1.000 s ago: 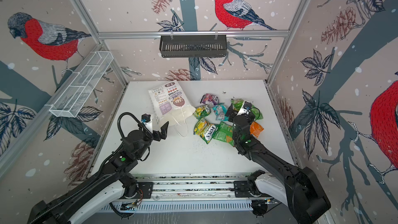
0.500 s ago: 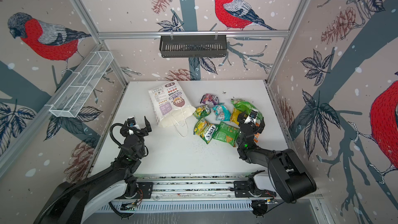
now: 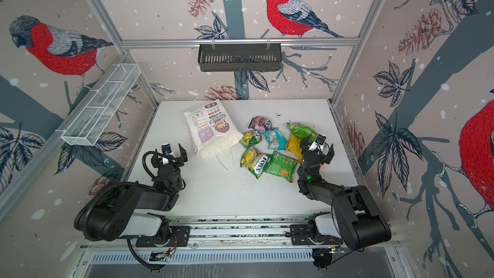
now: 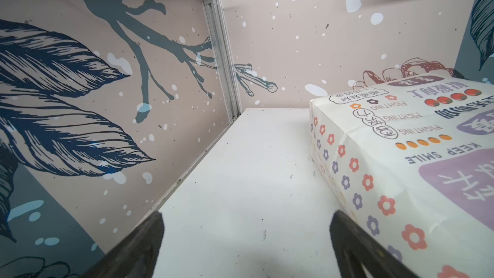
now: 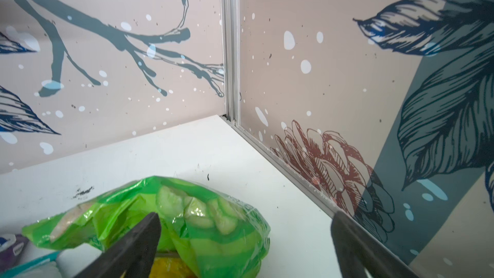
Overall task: Take the snacks out of the paper bag
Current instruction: Reset both arms
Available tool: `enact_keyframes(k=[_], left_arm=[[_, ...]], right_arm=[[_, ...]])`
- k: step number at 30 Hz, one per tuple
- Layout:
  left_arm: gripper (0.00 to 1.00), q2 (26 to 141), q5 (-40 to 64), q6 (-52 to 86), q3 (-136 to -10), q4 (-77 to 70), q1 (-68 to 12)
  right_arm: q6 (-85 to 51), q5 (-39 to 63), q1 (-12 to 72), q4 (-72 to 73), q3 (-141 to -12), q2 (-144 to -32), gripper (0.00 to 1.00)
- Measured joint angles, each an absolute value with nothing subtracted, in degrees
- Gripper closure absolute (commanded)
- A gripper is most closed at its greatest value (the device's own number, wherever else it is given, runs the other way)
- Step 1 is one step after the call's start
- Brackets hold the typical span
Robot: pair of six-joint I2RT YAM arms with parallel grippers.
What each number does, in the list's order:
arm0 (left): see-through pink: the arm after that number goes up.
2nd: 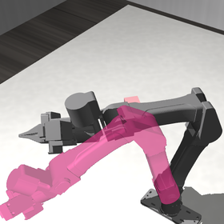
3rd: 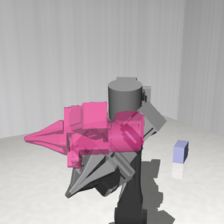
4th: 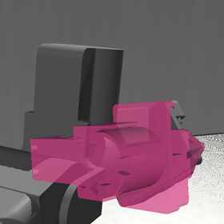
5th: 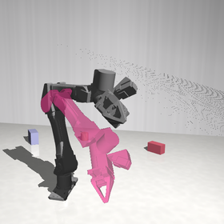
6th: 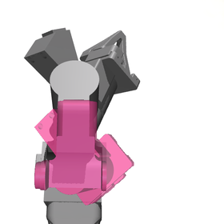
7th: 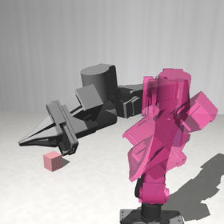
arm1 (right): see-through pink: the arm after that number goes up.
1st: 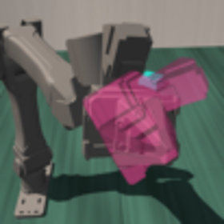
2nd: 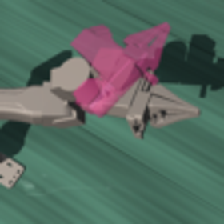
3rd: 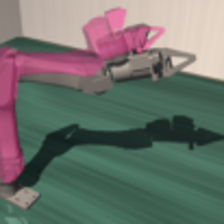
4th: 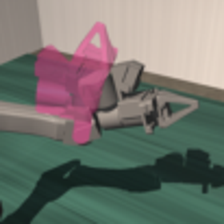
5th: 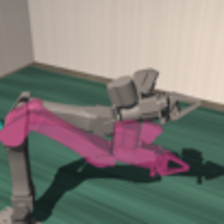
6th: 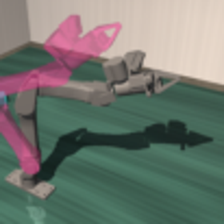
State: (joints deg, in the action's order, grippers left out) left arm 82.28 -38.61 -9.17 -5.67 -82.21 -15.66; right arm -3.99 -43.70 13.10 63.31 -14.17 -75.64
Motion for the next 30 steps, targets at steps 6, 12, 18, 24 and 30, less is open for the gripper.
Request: enact_keyframes(k=[6,12,18,24,30], left_arm=[[0.03,87.5,-35.4,-6.0,-6.7,-84.7,-11.9],[0.02,88.0,-33.1,-4.4,-7.1,-84.9,-11.0],[0.02,87.8,-31.4,-3.0,-10.2,-81.7,-9.3],[0.02,87.7,-27.9,-0.4,-15.1,-73.8,-6.3],[0.02,87.8,-26.5,0.6,-15.4,-70.7,-5.9]], right_arm=[[-3.1,-43.0,12.0,65.4,-14.9,-83.4,0.00],[-2.9,-41.3,10.5,68.1,-15.1,-87.0,0.00],[-2.9,-35.2,9.3,72.6,-10.9,-85.8,0.00],[-2.6,-29.1,7.8,84.5,-3.7,-89.7,0.00],[-2.8,-27.8,7.8,85.7,-7.1,-89.4,0.00]])
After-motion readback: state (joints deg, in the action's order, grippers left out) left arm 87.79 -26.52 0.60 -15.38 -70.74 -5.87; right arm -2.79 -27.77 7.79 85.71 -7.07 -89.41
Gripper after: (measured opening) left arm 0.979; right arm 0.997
